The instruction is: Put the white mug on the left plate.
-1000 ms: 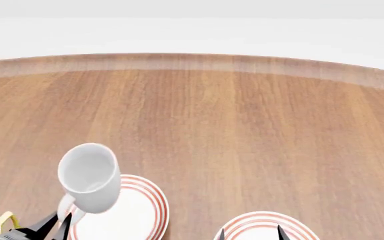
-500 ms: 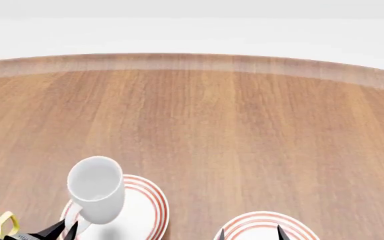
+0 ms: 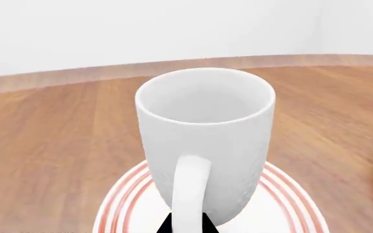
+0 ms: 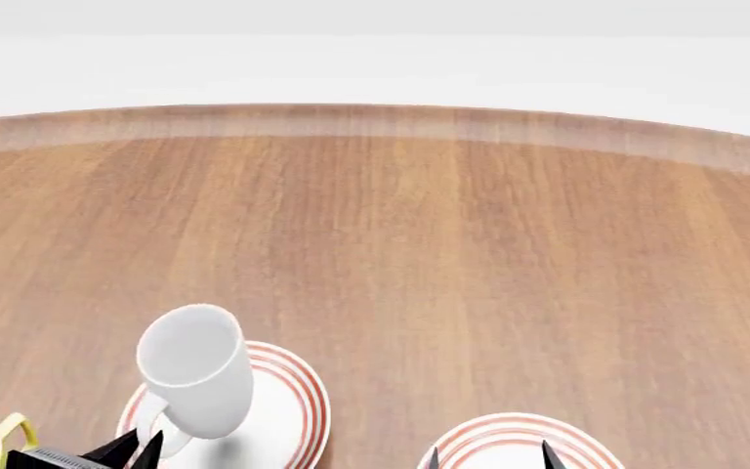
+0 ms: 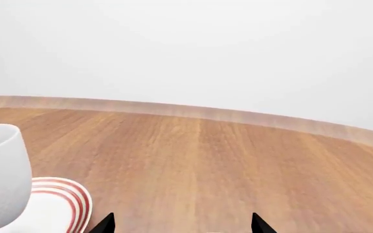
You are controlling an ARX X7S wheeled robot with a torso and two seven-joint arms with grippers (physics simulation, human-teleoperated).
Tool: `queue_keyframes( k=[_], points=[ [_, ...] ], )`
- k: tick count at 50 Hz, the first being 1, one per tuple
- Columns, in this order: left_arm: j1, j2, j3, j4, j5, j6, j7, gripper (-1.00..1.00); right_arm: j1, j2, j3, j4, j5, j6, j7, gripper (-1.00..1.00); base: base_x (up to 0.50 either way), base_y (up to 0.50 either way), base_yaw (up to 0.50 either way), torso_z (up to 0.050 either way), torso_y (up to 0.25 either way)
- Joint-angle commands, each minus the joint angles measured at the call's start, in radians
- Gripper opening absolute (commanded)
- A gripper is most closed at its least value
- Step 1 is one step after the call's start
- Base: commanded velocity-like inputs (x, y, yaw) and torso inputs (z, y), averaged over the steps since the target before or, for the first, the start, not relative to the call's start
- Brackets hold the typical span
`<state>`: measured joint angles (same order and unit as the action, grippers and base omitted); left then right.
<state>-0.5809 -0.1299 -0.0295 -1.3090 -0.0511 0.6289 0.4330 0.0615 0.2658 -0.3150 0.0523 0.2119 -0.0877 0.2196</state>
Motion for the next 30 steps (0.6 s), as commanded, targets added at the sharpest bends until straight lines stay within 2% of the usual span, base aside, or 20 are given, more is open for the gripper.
queue_keyframes(
  k=[1, 20, 21, 30],
  points=[
    [-0.008, 0.007, -0.043, 0.001, 0.007, -0.020, 0.011, -1.00, 0.002, 0.002, -0.004, 0.001, 0.004, 0.000, 0.003, 1.00, 0.00, 0.00, 0.00, 0.000, 0.010],
    [-0.009, 0.012, -0.069, 0.001, 0.040, -0.025, -0.007, -1.00, 0.003, 0.008, -0.009, 0.001, 0.010, -0.002, 0.008, 1.00, 0.00, 0.00, 0.00, 0.000, 0.000],
    [-0.008, 0.011, -0.068, 0.001, 0.048, -0.016, -0.038, 1.00, 0.004, 0.008, -0.009, 0.002, 0.009, -0.001, 0.008, 1.00, 0.00, 0.00, 0.00, 0.000, 0.000],
    [-0.009, 0.010, -0.076, 0.001, 0.043, -0.018, -0.024, 1.00, 0.004, 0.009, -0.013, 0.003, 0.010, -0.003, 0.011, 1.00, 0.00, 0.00, 0.00, 0.000, 0.000]
  ],
)
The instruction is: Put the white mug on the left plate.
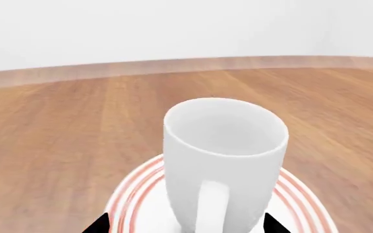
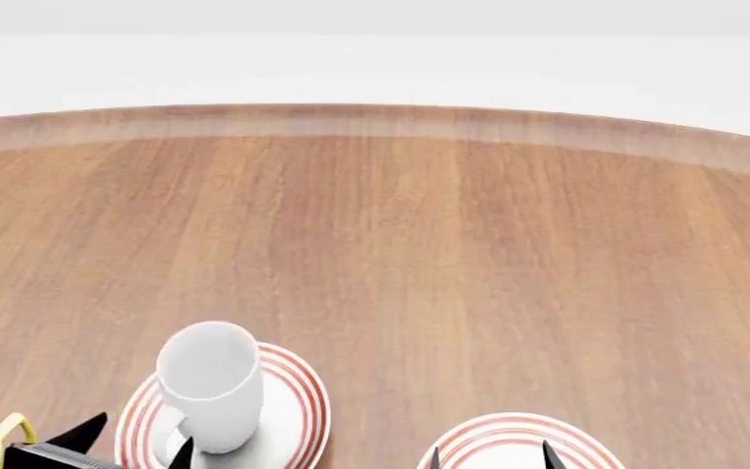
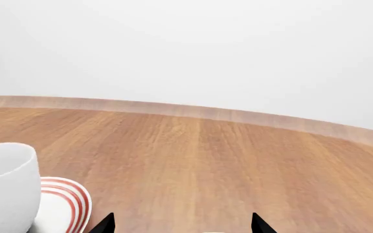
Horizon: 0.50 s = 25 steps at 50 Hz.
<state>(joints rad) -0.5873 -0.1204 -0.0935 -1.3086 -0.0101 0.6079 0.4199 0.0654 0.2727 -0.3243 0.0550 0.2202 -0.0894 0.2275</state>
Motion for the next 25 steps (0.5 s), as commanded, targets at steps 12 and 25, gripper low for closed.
queue_keyframes(
  k=[12, 25],
  points=[
    [0.278, 0.026, -0.021, 0.700, -0.053, -0.237, 0.032, 1.00, -0.005, -0.004, -0.007, -0.002, -0.013, -0.073, 0.009, 1.00, 0.00, 0.00, 0.00, 0.000, 0.000],
    [0.579, 0.025, 0.003, 1.428, -0.106, -0.399, 0.017, 1.00, -0.112, 0.037, 0.010, -0.248, -0.071, -0.109, 0.077, 1.00, 0.00, 0.00, 0.00, 0.000, 0.000]
  ],
)
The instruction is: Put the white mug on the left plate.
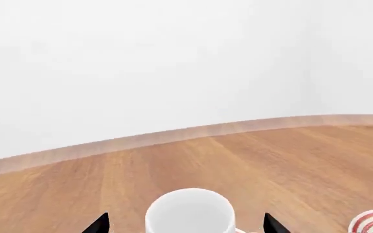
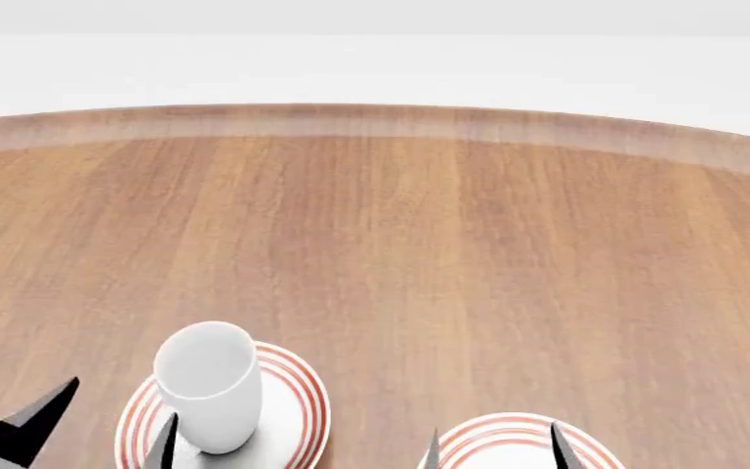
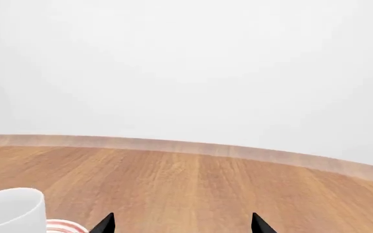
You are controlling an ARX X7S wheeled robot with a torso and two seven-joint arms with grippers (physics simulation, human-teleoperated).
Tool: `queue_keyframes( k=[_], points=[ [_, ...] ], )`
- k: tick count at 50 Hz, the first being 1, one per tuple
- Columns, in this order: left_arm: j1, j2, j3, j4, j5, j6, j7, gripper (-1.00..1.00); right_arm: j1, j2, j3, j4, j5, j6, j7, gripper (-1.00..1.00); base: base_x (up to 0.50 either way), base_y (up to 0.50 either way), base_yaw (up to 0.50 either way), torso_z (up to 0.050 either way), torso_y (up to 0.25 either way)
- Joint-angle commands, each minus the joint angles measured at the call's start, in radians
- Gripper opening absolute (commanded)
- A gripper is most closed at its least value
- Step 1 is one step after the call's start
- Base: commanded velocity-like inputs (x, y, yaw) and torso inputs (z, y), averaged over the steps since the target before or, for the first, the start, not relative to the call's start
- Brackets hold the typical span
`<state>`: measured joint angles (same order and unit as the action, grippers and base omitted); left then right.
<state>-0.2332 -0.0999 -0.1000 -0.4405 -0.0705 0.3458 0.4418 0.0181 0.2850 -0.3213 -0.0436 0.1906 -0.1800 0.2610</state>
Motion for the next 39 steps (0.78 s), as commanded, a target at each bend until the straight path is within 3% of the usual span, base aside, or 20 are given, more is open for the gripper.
queue_keyframes(
  k=[1, 22, 39],
  points=[
    [0.256, 0.004, 0.007, 0.622, -0.065, -0.143, -0.004, 1.00, -0.074, 0.028, 0.005, -0.170, -0.053, -0.014, 0.052, 1.00, 0.00, 0.00, 0.00, 0.000, 0.000],
    [0.509, -0.022, 0.024, 0.946, -0.108, -0.036, -0.016, 1.00, -0.246, 0.096, 0.012, -0.505, -0.139, -0.007, 0.112, 1.00, 0.00, 0.00, 0.00, 0.000, 0.000],
    [0.503, -0.035, 0.044, 0.920, -0.089, -0.012, -0.039, 1.00, -0.242, 0.096, -0.002, -0.500, -0.152, -0.001, 0.115, 1.00, 0.00, 0.00, 0.00, 0.000, 0.000]
  ],
)
